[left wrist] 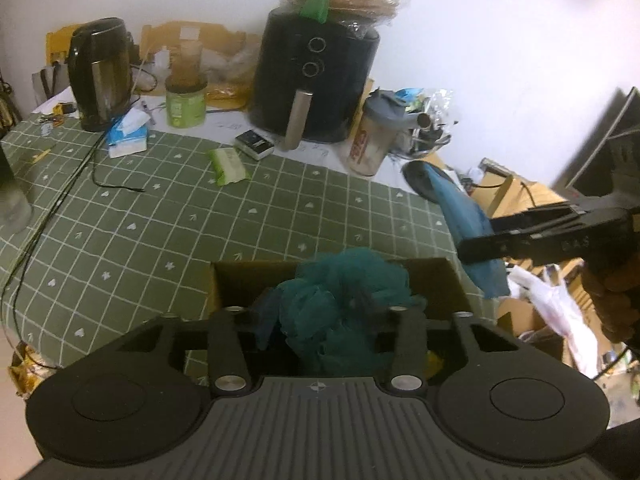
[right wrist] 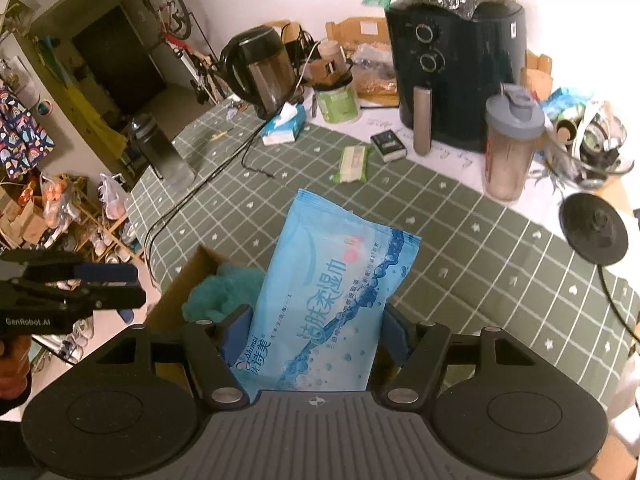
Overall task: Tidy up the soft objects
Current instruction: 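Carry the loofah and blue packet into the box with both tools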
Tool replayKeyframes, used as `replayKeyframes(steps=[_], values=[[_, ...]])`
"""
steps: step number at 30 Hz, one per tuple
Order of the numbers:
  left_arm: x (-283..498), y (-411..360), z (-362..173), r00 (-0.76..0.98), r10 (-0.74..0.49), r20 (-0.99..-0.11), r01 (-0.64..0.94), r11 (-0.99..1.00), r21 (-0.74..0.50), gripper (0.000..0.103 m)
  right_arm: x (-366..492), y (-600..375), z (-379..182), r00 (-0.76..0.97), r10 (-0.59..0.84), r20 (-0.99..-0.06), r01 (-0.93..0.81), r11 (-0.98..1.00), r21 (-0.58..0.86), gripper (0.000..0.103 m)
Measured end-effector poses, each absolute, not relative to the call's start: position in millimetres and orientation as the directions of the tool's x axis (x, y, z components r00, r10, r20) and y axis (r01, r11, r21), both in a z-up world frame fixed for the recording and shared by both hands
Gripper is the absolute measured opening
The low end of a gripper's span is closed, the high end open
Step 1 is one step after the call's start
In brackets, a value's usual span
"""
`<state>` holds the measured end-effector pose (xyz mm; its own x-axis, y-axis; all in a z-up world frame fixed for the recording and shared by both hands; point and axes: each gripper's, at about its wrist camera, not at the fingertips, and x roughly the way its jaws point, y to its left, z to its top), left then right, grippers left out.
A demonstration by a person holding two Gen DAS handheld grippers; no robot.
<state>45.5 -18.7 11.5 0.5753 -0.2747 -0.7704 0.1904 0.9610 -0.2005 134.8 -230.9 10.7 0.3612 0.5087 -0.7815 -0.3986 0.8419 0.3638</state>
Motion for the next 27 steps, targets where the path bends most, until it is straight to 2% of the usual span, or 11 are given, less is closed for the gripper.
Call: replayKeyframes(steps=[19, 21, 23, 25, 27], values=[[28, -20, 4, 0.572, -0.184, -0.799, 0.082, 0.982, -0.168, 0.048, 111, -220, 3, 0.318, 0.482, -0.816, -0.402, 0.849, 0.344, 0.072], [27, -21, 4, 0.572, -0.179, -0.8, 0.075, 0.983, -0.166, 0.048, 113, -215, -8, 0.267, 0.476, -0.838, -0.402, 0.845, 0.352, 0.077], [25, -21, 4, 0.57, -0.173, -0.803, 0.069, 0.984, -0.163, 0.048, 113, -209, -17, 0.247, 0.443, -0.862, -0.398, 0.857, 0.327, 0.093], [22, -22, 4, 0.568, -0.161, -0.807, 0.063, 0.986, -0.152, 0.048, 108, -206, -22, 0.264, 0.407, -0.874, -0.404, 0.87, 0.283, 0.102], [20, -22, 4, 0.565, -0.148, -0.812, 0.058, 0.988, -0.14, 0.048, 106, -206, -23, 0.266, 0.4, -0.877, -0.404, 0.872, 0.275, 0.103]])
